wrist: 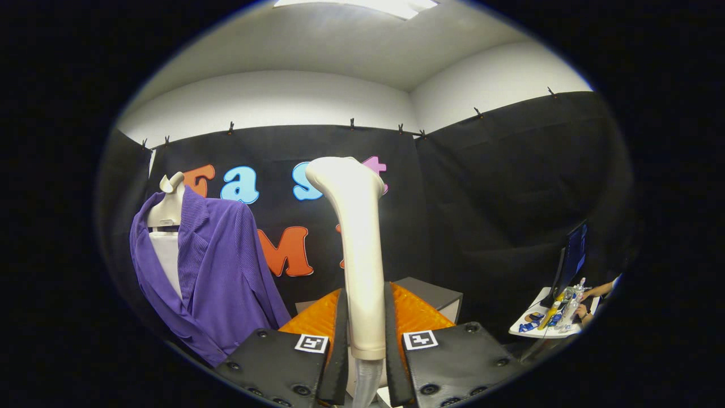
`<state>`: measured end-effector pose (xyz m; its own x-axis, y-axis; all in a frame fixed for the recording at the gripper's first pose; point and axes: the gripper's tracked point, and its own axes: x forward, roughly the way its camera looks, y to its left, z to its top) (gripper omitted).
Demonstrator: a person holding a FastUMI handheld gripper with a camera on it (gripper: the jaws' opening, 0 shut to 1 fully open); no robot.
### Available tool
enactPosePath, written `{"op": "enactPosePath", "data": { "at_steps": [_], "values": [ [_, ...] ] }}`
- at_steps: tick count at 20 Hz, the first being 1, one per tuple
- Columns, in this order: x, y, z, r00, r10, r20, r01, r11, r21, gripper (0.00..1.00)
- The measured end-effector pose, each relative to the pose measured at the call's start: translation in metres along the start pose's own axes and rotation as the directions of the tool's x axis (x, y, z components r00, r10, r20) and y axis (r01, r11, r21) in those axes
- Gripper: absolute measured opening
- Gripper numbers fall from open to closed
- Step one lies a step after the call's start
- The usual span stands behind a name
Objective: Iron the clothes twice with a garment steamer, once on the left side and once on the right side.
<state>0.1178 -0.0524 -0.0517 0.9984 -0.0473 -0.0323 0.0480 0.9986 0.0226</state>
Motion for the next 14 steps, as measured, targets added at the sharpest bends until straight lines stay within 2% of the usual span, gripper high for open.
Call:
{"op": "enactPosePath", "data": {
  "at_steps": [14],
  "values": [
    [-0.0021, -0.0088, -0.0058, 1.000, -0.006, -0.015, 0.006, 1.000, -0.001, 0.35]
  ]
}}
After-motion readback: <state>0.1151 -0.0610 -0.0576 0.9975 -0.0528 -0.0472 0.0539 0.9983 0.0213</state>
